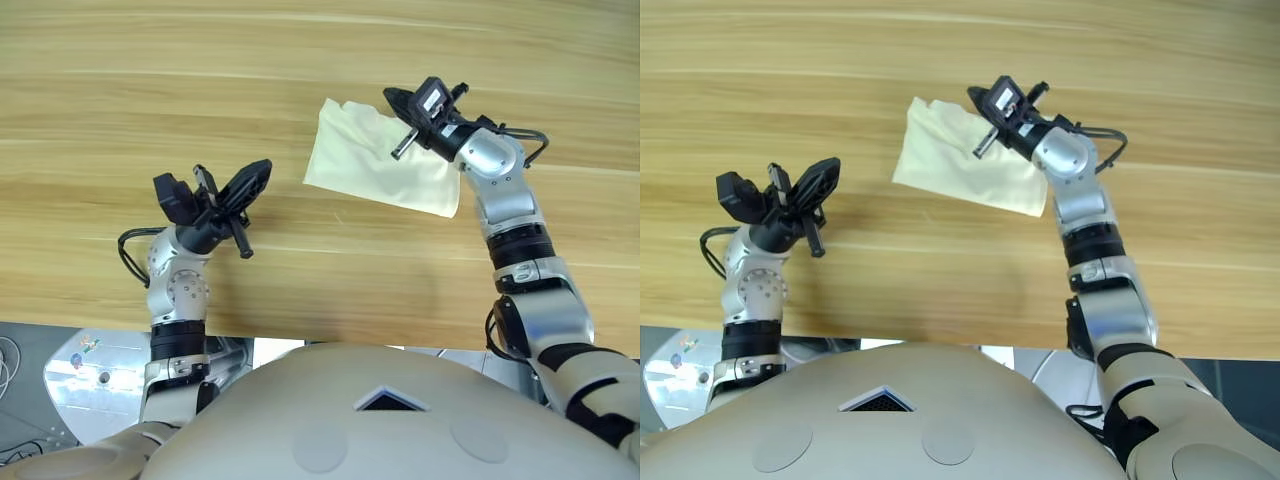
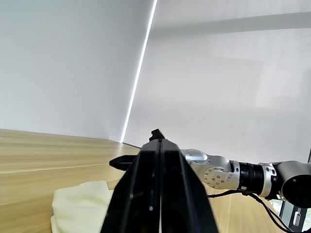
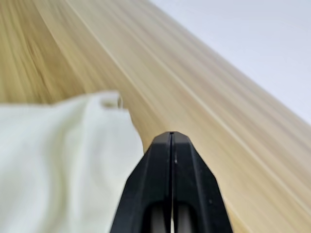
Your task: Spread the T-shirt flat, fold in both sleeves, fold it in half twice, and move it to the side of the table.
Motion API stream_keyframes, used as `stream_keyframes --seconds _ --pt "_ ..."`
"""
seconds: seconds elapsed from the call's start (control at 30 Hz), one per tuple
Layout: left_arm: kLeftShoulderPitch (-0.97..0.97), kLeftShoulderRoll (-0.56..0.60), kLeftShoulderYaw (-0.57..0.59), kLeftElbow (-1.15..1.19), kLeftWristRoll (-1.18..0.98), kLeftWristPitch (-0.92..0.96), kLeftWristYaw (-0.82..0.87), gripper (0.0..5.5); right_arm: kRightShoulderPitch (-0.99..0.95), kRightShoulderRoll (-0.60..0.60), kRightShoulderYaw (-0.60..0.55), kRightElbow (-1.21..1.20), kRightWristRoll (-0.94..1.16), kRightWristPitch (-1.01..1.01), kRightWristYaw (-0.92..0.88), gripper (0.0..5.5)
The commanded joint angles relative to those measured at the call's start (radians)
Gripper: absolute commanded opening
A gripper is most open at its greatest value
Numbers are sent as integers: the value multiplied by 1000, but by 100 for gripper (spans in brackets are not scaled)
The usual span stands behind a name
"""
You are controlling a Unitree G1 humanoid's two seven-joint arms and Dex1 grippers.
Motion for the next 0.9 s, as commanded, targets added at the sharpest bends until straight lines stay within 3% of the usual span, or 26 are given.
stream_keyframes --seconds 0.03,0.67,0.9 --pt "-12 -2 2 11 2 -5 4 0 46 0 2 -105 51 -13 61 2" --pt "-14 -5 3 18 0 -7 9 0 28 3 112 53 -134 16 25 2" --pt "-27 -23 -1 33 4 -14 18 0 -22 -11 110 228 -199 87 -30 2"
